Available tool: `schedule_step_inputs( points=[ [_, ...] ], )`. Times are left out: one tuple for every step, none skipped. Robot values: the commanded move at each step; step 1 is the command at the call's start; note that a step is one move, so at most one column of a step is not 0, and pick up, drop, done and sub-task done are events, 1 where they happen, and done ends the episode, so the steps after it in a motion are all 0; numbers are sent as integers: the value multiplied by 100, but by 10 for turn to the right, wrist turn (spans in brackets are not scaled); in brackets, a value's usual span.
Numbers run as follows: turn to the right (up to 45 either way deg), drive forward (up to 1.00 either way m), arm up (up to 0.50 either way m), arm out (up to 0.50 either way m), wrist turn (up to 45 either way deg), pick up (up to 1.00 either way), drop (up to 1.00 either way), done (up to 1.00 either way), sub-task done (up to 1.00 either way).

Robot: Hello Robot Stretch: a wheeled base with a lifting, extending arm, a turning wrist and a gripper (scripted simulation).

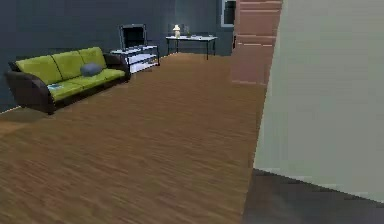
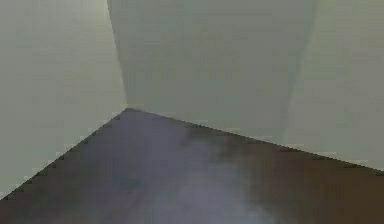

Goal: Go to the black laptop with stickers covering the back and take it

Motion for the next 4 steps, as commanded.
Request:
schedule_step_inputs(
  points=[
    [0,100,0,0,0,0,0,0,0],
    [30,0,0,0,0,0,0,0,0],
    [0,100,0,0,0,0,0,0,0],
    [0,100,0,0,0,0,0,0,0]
  ],
)
